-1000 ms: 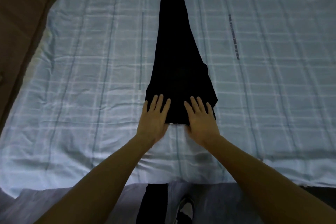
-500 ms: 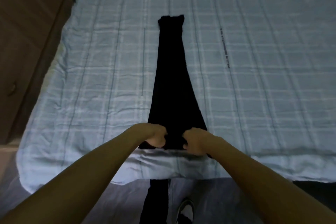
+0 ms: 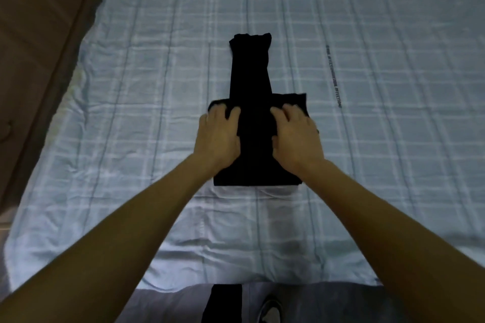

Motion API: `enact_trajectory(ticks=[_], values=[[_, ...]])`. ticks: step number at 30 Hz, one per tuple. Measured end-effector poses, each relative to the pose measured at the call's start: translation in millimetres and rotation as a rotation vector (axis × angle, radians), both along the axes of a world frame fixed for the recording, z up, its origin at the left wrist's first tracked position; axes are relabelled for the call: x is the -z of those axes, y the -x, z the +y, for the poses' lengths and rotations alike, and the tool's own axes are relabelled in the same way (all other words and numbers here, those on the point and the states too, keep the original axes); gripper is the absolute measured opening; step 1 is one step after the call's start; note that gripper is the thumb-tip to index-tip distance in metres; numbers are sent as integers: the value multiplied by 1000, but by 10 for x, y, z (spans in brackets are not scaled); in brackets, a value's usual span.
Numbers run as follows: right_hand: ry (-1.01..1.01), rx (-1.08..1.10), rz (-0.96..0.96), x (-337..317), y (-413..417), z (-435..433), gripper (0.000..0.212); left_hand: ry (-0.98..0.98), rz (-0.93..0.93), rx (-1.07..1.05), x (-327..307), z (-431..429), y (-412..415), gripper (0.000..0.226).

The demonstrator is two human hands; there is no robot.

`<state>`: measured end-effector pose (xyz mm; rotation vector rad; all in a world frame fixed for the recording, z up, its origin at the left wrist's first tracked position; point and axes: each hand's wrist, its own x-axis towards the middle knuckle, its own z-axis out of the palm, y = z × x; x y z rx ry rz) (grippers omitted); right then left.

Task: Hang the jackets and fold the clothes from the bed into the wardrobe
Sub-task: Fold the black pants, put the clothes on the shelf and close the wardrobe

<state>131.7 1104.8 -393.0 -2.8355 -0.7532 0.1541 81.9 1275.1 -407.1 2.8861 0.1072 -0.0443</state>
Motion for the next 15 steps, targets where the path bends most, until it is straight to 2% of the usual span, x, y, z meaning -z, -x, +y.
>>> enact_trajectory(ticks=[3,6,9,11,15], values=[[145,-79,198,411,176,-12,71,28,90,112,447,-95,281,71],[301,-120,266,671,267,-32,88,-92,262,187,752,-198,474,91],[367,-127,163,814,308,-19,93,-131,208,155,916,-219,481,98],[322,-112,54,915,300,-25,84,-119,91,100,972,-227,402,96],[191,-103,-60,1046,257,-73,67,-199,132,111,958,-251,247,89]])
